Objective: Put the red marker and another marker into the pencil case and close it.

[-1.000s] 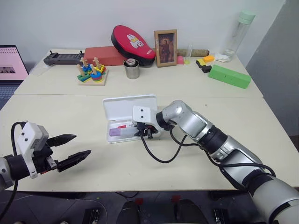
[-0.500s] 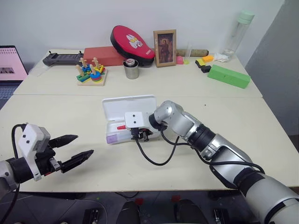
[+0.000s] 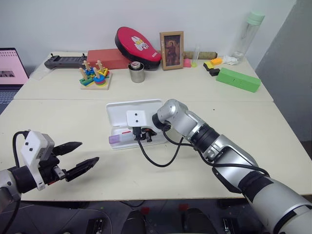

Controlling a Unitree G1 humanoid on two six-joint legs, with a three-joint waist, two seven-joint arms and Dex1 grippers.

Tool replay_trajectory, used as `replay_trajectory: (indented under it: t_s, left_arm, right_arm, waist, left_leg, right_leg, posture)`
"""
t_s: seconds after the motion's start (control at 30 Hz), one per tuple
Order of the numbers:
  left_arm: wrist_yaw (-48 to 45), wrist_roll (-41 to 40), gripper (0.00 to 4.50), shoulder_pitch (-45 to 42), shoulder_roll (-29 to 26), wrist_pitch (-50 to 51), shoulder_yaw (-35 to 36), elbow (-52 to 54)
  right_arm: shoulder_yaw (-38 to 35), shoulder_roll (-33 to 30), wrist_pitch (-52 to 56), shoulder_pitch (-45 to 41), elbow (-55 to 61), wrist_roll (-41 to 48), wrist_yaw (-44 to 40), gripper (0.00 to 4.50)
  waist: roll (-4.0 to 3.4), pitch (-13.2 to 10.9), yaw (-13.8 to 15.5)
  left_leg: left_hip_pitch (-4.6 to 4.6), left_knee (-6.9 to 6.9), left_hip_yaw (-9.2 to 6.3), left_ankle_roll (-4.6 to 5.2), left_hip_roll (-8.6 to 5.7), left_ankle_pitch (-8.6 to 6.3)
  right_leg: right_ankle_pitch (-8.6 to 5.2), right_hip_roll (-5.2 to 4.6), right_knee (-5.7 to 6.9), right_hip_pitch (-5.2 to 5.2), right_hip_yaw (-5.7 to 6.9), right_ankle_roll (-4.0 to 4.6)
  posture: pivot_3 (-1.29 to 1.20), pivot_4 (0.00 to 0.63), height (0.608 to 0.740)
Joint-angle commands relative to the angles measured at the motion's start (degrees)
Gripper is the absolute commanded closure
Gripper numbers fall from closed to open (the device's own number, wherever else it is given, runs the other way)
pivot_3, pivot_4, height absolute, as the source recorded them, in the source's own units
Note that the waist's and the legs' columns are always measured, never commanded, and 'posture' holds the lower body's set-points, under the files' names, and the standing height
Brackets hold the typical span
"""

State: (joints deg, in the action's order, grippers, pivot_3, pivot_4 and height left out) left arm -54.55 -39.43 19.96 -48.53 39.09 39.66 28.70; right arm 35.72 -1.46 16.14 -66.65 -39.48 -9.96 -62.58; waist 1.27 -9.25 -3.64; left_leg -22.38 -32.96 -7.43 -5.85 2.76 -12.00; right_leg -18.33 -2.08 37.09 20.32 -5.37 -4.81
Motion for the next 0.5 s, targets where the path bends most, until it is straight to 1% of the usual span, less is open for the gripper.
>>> replay_trajectory:
  t_s: [0.03,0.43,0.5]
  left_arm:
    - [-0.1,-0.6,0.00,-0.5,-0.1,-1.1,0.1,0.6]
    - [0.0,-0.3,0.00,-1.0,-0.2,-1.6,-0.8,0.1]
    - [0.1,-0.3,0.00,-1.0,-0.2,-1.6,-0.8,0.0]
  right_arm:
    - [-1.8,0.6,-1.2,-1.7,-0.7,-0.3,-0.3,3.42]
    - [-2.3,2.3,-3.2,-1.8,-5.2,-2.5,0.4,3.42]
    - [-2.5,2.4,-3.3,-2.0,-5.4,-2.5,0.4,2.69]
  waist:
    - [0.00,0.0,0.0]
    - [0.00,0.0,-0.1]
    - [0.00,0.0,-0.1]
  left_leg:
    - [0.00,0.00,0.00,0.00,0.00,0.00]
    - [0.00,0.01,0.00,-0.02,0.00,0.00]
    - [0.00,0.01,0.00,-0.02,0.00,0.00]
  right_leg:
    - [0.00,0.00,0.00,0.00,0.00,0.00]
    - [0.00,0.00,0.01,0.00,0.00,0.00]
    - [0.00,0.00,0.01,0.00,0.00,0.00]
  posture:
    - [0.00,0.150,0.740]
    - [0.00,0.150,0.740]
    - [0.00,0.150,0.740]
